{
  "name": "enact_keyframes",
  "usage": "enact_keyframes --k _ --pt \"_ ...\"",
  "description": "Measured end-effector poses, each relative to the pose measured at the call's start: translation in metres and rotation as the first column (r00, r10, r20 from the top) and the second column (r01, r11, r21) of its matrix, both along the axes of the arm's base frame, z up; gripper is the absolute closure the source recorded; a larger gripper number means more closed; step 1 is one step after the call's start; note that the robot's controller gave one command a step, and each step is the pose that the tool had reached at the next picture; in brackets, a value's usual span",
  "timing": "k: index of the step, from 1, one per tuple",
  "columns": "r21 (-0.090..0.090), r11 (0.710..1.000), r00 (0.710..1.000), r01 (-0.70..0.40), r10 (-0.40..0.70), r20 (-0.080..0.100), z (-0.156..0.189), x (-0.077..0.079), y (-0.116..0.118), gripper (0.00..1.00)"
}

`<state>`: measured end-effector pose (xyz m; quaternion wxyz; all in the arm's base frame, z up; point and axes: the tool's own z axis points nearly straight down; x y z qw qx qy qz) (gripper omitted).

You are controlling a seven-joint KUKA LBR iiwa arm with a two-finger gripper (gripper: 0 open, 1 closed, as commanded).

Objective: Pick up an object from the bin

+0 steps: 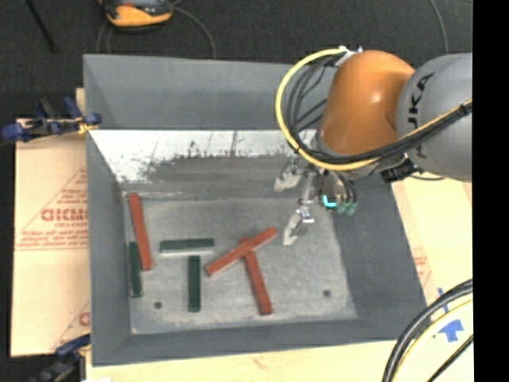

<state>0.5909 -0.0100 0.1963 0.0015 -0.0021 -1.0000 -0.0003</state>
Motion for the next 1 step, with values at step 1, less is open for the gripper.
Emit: enact_keyframes --k 1 --pt "0.0 1.0 1.0 0.0 0.0 0.008 0.0043 0.0016 -0.0001 0.0"
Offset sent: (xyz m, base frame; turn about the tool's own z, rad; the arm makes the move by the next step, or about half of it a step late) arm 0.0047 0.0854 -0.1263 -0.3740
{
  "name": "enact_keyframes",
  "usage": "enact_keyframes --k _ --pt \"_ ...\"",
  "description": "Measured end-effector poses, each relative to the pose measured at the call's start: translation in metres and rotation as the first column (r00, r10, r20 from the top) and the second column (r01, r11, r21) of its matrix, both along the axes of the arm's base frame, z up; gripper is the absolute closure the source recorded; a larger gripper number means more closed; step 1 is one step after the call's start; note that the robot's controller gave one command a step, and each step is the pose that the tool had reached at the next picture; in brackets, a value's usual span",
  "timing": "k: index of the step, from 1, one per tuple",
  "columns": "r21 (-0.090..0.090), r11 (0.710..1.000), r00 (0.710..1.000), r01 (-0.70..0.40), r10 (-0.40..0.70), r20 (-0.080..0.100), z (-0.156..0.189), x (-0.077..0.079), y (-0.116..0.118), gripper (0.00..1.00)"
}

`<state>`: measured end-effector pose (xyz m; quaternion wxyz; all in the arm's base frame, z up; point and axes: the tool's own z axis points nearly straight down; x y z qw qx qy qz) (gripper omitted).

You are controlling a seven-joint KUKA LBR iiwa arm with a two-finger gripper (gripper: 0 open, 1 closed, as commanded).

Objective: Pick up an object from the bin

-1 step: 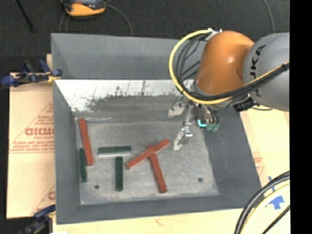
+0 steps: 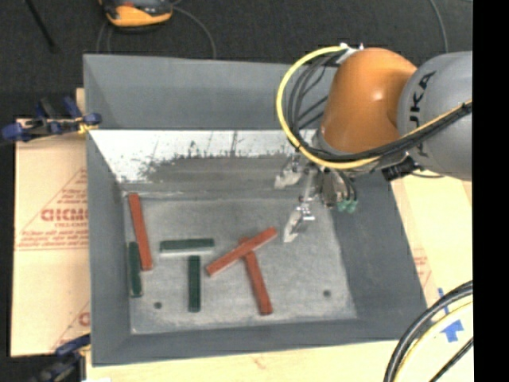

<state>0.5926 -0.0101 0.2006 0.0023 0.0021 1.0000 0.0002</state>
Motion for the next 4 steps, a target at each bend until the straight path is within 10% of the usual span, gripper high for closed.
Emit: enact_keyframes --k 2,4 --pt "0.001 0.968 0.968 -0.251 0.251 -0.002 -0.061 -0.008 0.084 0.0" --pt "-0.005 0.873 0.873 -0.488 0.488 0.006 -0.123 -0.018 0.105 0.0"
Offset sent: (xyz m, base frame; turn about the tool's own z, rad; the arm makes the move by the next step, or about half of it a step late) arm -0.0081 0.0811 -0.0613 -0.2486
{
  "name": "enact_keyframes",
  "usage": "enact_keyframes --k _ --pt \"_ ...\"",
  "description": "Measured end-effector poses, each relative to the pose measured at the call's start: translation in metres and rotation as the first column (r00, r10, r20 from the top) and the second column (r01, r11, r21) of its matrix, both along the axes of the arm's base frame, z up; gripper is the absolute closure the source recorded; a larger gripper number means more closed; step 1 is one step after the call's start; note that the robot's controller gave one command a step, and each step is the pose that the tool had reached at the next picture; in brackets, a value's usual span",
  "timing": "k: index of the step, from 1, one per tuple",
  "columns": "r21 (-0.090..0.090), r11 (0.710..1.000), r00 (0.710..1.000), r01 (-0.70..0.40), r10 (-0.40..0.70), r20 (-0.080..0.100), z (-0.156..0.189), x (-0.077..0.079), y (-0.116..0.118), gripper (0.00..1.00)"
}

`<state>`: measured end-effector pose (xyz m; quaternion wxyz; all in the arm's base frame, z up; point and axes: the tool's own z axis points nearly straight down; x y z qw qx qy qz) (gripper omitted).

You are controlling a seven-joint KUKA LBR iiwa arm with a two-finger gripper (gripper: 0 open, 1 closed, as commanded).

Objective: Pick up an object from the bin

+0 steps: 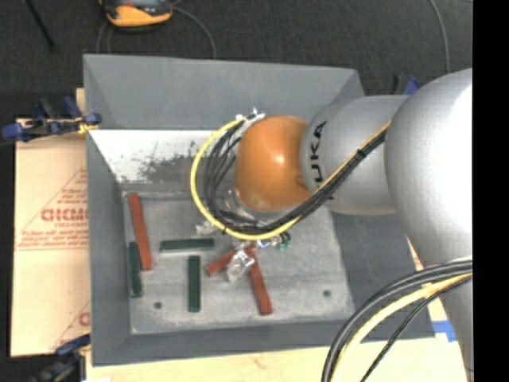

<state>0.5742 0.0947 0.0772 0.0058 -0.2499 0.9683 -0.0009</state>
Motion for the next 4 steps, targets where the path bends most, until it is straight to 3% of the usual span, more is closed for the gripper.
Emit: enact_keyframes --k 1,3,4 --pt "-0.006 1.0 1.0 0.001 -0.001 -0.018 0.003 -0.003 -0.001 1.0" --pt "-0.006 1.0 1.0 0.002 -0.002 -0.017 0.006 -0.003 -0.002 1.0" --pt "-0.001 1.0 1.0 0.004 -0.004 -0.007 0.014 -0.003 -0.001 1.0"
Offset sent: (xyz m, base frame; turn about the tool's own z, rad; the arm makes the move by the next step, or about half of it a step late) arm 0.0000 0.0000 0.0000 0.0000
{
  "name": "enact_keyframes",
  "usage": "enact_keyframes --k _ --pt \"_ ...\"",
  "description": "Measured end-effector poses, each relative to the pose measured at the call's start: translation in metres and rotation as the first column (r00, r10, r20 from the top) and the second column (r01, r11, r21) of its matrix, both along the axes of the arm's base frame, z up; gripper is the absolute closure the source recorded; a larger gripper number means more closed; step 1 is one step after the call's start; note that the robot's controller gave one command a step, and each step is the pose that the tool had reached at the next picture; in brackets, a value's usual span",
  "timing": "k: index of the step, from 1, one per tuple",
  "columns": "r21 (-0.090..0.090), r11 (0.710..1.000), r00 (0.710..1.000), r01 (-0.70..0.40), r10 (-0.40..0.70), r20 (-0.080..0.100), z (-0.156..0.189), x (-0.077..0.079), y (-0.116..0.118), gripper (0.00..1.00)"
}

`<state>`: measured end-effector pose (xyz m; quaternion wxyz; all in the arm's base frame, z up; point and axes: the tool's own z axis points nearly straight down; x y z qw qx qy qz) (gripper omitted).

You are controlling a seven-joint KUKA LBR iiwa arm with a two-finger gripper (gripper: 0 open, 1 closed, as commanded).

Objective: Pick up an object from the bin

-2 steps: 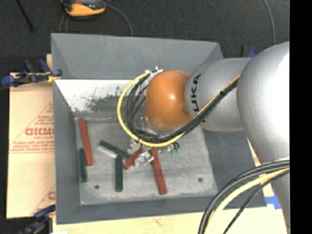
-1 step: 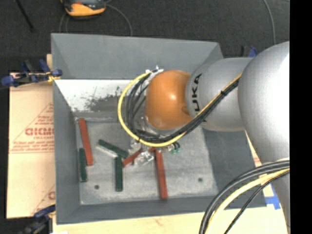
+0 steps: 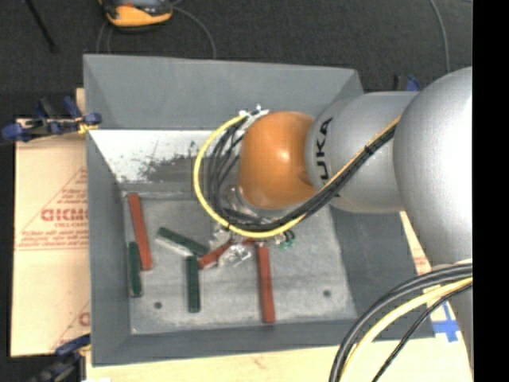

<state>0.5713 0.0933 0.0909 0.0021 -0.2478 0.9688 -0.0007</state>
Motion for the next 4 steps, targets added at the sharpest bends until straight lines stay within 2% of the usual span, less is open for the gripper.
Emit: enact_keyframes --k 1,2,3,4 --pt "0.001 1.0 1.0 0.001 -0.001 0.001 0.007 0.0 0.0 1.0" --pt "-0.001 1.0 1.0 0.002 -0.002 -0.007 0.018 -0.001 0.0 1.0" --pt "-0.001 1.0 1.0 0.002 -0.002 -0.007 0.041 -0.002 0.0 1.0" --pt "0.001 1.0 1.0 0.003 -0.003 0.001 0.056 0.001 0.0 1.0"
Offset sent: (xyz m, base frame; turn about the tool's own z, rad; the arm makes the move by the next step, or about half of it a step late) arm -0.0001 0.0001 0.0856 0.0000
